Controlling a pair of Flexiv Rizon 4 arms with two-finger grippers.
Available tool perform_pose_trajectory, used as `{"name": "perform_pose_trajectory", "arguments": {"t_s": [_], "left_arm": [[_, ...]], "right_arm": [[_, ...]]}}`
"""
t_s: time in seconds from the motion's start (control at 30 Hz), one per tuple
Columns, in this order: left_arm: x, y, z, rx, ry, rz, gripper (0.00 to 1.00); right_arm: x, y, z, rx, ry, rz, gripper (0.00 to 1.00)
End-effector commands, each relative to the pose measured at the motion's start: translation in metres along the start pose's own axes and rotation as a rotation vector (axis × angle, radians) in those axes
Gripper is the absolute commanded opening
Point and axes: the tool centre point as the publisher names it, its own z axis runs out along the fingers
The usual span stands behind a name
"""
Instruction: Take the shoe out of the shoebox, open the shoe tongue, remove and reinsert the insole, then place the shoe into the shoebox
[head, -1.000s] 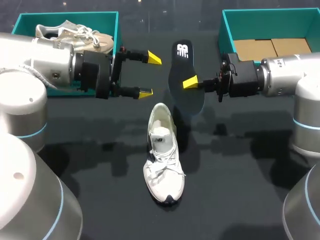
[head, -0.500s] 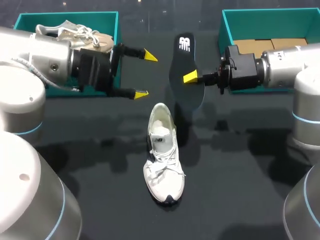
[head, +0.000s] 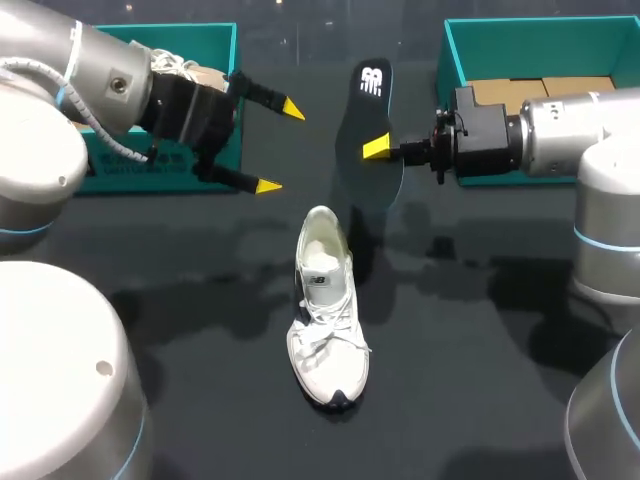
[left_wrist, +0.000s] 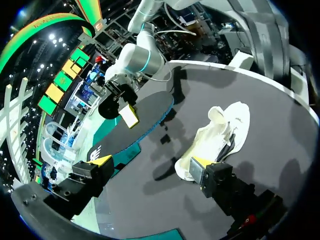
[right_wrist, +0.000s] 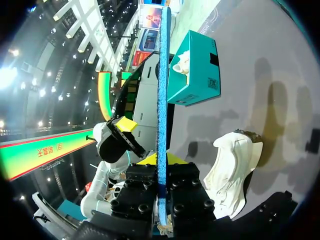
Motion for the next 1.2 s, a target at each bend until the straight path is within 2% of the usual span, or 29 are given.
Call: {"name": "perform_pose_trajectory", "arguments": {"t_s": [0.03,0.1,0.17,0.23,0.37,0.43,0.47,0.5,0.77,0.8,0.87,1.0,1.13,1.2], "left_arm": [[-0.003,-0.004,0.002,-0.077,0.088,-0.082,1.00],[0.005,-0.001,0.005,-0.044,0.087,-0.167,1.00],[0.012,0.004,0.010,-0.101,0.102,-0.240,1.00],[0.019,0.008,0.009,-0.074,0.115,-0.337,1.00],[0.039,0.014,0.008,-0.115,0.145,-0.449,1.00],[0.049,0.020,0.009,-0.227,0.201,-0.514,1.00],[0.054,0.025,0.010,-0.379,0.239,-0.554,1.00],[0.059,0.030,0.012,-0.584,0.259,-0.576,1.00],[0.059,0.030,0.012,-0.584,0.259,-0.576,1.00],[0.061,0.034,0.019,-0.626,0.258,-0.568,1.00],[0.066,0.043,0.026,-0.576,0.273,-0.617,1.00],[0.084,0.057,0.036,-0.553,0.284,-0.640,1.00],[0.098,0.062,0.041,-0.521,0.268,-0.639,1.00],[0.106,0.062,0.043,-0.480,0.235,-0.623,1.00]], "right_arm": [[0.000,0.000,0.001,-0.001,-0.002,0.000,0.00],[-0.001,-0.001,0.005,-0.008,0.010,-0.017,0.00],[-0.003,-0.002,0.013,-0.006,0.001,-0.047,0.00],[-0.004,-0.002,0.018,-0.003,0.018,-0.080,0.00],[-0.006,-0.002,0.026,-0.007,0.016,-0.137,0.00],[-0.011,-0.002,0.029,-0.025,-0.004,-0.148,0.00],[-0.014,-0.002,0.027,-0.040,-0.033,-0.133,0.00],[-0.014,-0.002,0.027,-0.040,-0.033,-0.133,0.00],[-0.014,-0.002,0.027,-0.040,-0.033,-0.133,0.00],[-0.014,-0.002,0.027,-0.040,-0.033,-0.133,0.00],[-0.014,-0.002,0.027,-0.040,-0.033,-0.133,0.00],[-0.026,-0.003,0.042,-0.036,0.025,-0.167,0.00],[-0.036,-0.002,0.055,-0.021,0.076,-0.216,0.00],[-0.044,-0.001,0.060,-0.023,0.088,-0.245,0.00]]}}
